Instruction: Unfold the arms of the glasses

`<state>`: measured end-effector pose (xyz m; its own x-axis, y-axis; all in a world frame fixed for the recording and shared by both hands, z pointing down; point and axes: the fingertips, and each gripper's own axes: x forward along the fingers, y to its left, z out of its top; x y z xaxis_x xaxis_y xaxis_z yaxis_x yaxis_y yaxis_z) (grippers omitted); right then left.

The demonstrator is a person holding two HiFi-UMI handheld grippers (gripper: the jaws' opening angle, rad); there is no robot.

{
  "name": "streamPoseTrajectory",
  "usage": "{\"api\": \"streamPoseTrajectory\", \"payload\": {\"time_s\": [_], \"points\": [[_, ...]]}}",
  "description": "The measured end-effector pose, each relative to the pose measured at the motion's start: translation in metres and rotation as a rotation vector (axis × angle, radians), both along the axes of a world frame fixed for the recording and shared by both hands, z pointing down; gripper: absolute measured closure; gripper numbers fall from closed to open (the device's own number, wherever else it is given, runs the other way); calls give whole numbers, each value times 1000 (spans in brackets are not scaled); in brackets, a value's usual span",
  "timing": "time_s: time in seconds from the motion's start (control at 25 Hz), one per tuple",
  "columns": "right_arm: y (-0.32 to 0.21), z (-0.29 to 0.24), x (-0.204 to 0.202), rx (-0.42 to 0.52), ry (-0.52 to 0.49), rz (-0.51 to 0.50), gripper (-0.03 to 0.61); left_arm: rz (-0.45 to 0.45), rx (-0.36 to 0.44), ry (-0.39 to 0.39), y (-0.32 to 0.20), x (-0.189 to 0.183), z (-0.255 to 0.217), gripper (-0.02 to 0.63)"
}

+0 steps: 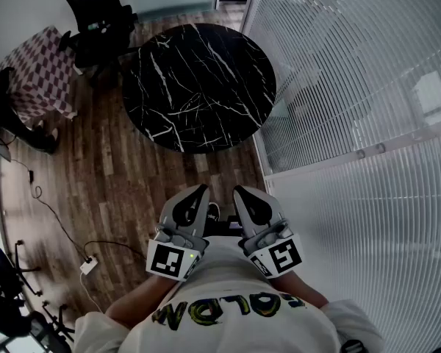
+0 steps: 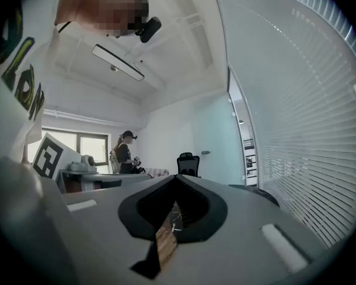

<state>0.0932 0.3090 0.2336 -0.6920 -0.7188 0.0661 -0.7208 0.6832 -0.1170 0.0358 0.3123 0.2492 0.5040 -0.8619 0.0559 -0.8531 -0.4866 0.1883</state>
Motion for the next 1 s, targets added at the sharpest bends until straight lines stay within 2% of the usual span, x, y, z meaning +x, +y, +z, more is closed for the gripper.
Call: {"api": "streamPoseTrajectory", "payload": {"time_s": [0.28,0.72,1.0], "points": [[-7,-6,3,14,-42,-14,575,-7,-7,-1,-8,2,2,611],[-22,3,17,-14,-24,-26,575,6,-24,10,-21,27,7,611],[-42,9,11,-40,-20,-26,575,-12,-47,-3,-41,15,11,611]]}}
